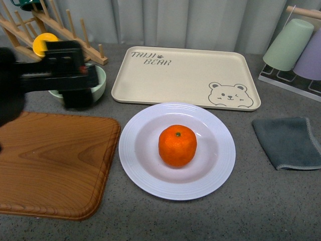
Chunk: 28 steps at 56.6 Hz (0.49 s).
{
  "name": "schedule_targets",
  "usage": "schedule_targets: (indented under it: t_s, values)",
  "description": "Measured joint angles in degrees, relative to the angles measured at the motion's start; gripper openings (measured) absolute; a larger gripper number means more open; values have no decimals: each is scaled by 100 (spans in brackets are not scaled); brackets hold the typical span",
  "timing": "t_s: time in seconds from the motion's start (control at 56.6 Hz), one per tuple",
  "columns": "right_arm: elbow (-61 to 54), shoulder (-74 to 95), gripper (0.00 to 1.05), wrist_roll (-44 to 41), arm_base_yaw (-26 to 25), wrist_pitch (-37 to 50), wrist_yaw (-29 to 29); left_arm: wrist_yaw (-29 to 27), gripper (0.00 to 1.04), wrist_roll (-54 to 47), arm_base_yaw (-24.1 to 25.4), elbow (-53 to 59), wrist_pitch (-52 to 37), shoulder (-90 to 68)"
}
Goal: Place orange and plate with both arms
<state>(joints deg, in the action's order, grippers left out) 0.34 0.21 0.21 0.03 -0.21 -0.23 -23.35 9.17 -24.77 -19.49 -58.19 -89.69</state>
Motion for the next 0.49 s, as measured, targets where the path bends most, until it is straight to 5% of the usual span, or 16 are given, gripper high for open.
schedule_targets:
  t_s: [0.106,0.389,0.495]
  values:
    - [0,2,96,0,0,-2,15,299,57,-566,385,549,-702,883]
    - [0,0,96,0,0,-2,13,1067,4,-811,1185,1401,33,2520]
    - [0,0,96,0,0,-2,13,1309,4,-852,1392,1550,398,3077]
